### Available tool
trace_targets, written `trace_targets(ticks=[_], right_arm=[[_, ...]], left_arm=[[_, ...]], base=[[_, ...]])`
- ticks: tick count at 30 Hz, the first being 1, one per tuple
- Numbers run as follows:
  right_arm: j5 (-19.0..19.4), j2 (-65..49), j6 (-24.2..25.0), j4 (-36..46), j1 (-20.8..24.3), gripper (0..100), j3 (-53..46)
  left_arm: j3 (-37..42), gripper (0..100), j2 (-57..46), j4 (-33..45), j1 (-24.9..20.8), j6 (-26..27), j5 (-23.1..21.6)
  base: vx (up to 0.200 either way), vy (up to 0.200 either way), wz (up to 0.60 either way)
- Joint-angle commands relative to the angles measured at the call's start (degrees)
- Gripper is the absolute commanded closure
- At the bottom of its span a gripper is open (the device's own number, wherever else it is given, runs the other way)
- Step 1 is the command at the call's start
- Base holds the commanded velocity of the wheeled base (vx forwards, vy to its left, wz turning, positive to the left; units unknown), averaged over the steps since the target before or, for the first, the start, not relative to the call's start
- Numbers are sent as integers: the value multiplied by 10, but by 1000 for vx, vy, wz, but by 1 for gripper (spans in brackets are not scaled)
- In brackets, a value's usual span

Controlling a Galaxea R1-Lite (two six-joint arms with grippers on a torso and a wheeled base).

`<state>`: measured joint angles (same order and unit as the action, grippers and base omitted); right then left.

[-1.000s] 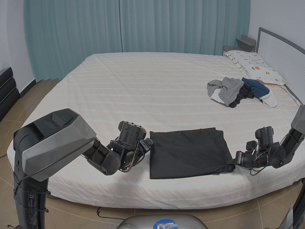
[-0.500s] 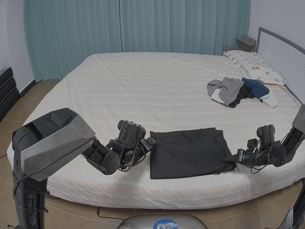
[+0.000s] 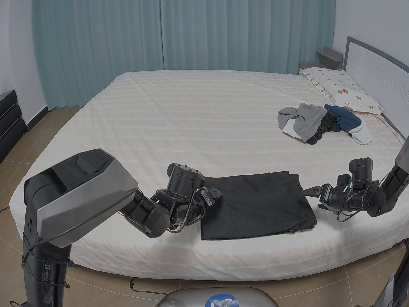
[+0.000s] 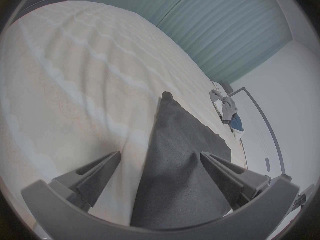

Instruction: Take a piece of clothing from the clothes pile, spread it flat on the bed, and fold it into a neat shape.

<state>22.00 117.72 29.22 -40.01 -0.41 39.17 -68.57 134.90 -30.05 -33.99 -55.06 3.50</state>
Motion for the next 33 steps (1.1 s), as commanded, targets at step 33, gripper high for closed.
trace_targets(ticks=[33], right_arm=[[10, 21, 6, -3, -6, 0, 9]], left_arm=[[6, 0, 35, -93, -15, 15, 28]], base=[[0, 0, 0]])
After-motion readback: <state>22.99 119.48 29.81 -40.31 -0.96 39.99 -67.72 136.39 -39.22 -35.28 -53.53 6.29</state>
